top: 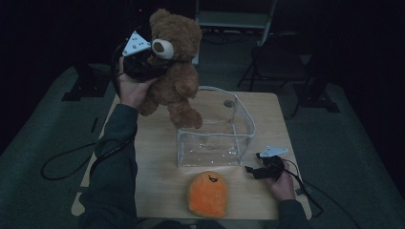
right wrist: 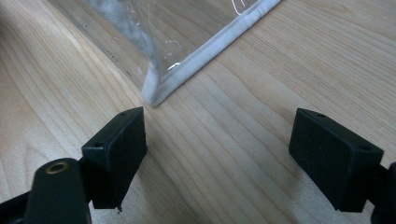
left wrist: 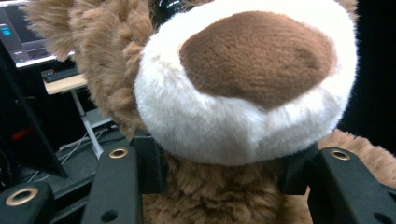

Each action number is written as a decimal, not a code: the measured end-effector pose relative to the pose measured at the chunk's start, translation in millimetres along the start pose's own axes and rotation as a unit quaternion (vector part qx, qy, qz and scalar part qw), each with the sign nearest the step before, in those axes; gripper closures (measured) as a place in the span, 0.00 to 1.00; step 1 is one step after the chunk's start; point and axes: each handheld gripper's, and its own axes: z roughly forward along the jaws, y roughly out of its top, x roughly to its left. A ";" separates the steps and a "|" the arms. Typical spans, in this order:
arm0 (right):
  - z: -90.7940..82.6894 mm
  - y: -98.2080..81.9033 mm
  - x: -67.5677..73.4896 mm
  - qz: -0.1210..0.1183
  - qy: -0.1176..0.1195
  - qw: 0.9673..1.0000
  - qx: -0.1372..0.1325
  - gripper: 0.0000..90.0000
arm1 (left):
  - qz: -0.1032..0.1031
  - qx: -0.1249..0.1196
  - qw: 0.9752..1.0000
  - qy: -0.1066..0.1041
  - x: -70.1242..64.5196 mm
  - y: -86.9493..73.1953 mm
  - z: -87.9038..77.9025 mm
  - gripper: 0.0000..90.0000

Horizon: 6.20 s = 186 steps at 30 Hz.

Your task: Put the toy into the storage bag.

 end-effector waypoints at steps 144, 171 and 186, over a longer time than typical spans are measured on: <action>-1.1 -1.1 2.4 0.005 -0.004 1.000 0.000 0.20 | 0.023 0.018 0.991 -0.131 -73.2 -12.7 120.7 0.51; -1.0 -1.1 2.4 0.005 -0.004 1.000 -0.001 0.20 | 0.035 0.029 0.987 -0.154 -83.9 -24.0 124.6 0.51; -1.0 -1.1 2.4 0.005 -0.004 1.000 -0.001 0.20 | 0.025 0.027 0.984 -0.173 -91.4 -24.9 127.6 0.51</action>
